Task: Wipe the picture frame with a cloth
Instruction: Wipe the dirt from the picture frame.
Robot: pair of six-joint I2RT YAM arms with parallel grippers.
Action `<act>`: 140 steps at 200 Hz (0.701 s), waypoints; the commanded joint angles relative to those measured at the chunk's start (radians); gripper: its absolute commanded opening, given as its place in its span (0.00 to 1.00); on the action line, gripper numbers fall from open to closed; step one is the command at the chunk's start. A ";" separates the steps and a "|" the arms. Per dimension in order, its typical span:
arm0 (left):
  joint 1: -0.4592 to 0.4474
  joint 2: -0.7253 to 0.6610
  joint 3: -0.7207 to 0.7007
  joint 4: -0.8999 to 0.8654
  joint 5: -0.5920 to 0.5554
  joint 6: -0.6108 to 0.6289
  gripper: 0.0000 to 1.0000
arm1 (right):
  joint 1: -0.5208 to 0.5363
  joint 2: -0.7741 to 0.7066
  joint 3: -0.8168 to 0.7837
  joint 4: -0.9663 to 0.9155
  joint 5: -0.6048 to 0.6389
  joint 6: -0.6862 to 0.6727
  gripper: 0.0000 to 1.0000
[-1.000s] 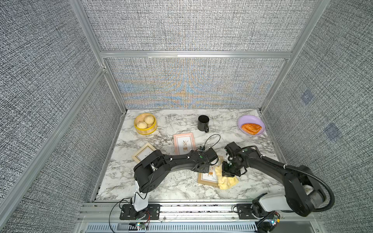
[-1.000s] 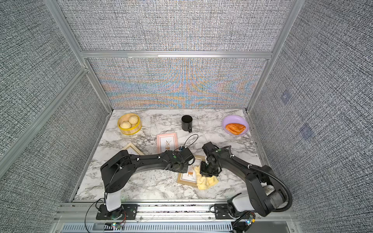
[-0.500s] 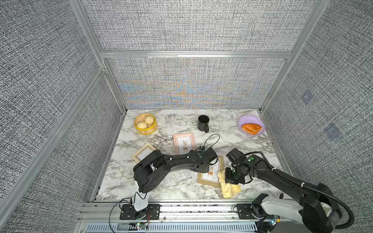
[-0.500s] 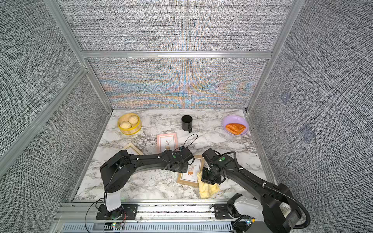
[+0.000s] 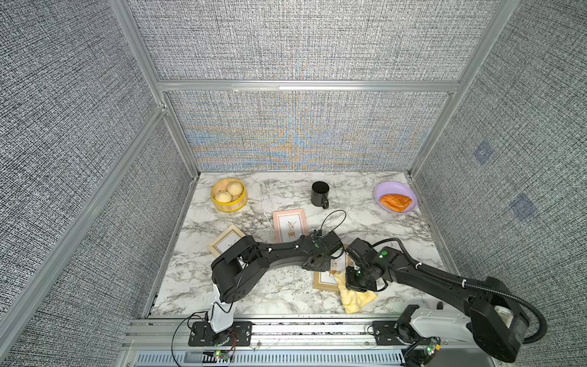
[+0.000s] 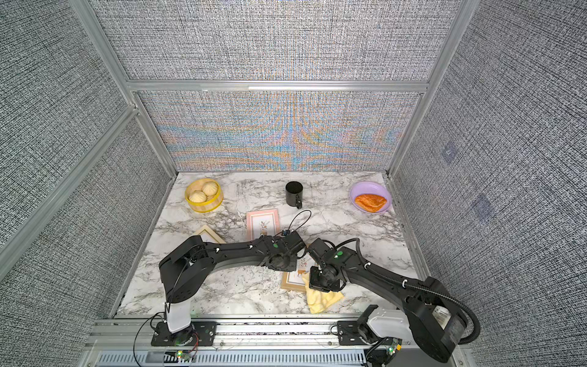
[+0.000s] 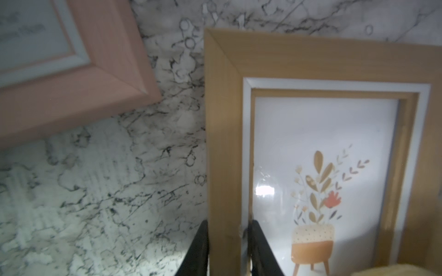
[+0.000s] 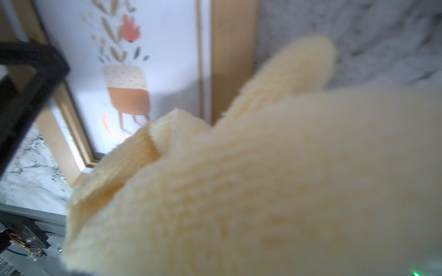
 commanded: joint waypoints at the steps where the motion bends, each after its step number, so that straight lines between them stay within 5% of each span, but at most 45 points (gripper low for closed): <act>1: -0.002 0.003 -0.001 0.018 0.050 -0.037 0.00 | 0.038 0.030 0.002 0.091 0.023 0.059 0.00; 38: -0.001 -0.005 -0.017 0.033 0.057 -0.048 0.00 | 0.071 0.037 -0.004 0.082 0.037 0.107 0.00; 89: -0.001 -0.027 -0.056 0.066 0.061 -0.071 0.00 | -0.024 -0.158 -0.091 0.008 0.087 0.076 0.00; 140: -0.003 -0.018 -0.056 0.083 0.075 -0.084 0.00 | 0.069 -0.033 -0.045 0.141 0.038 0.076 0.00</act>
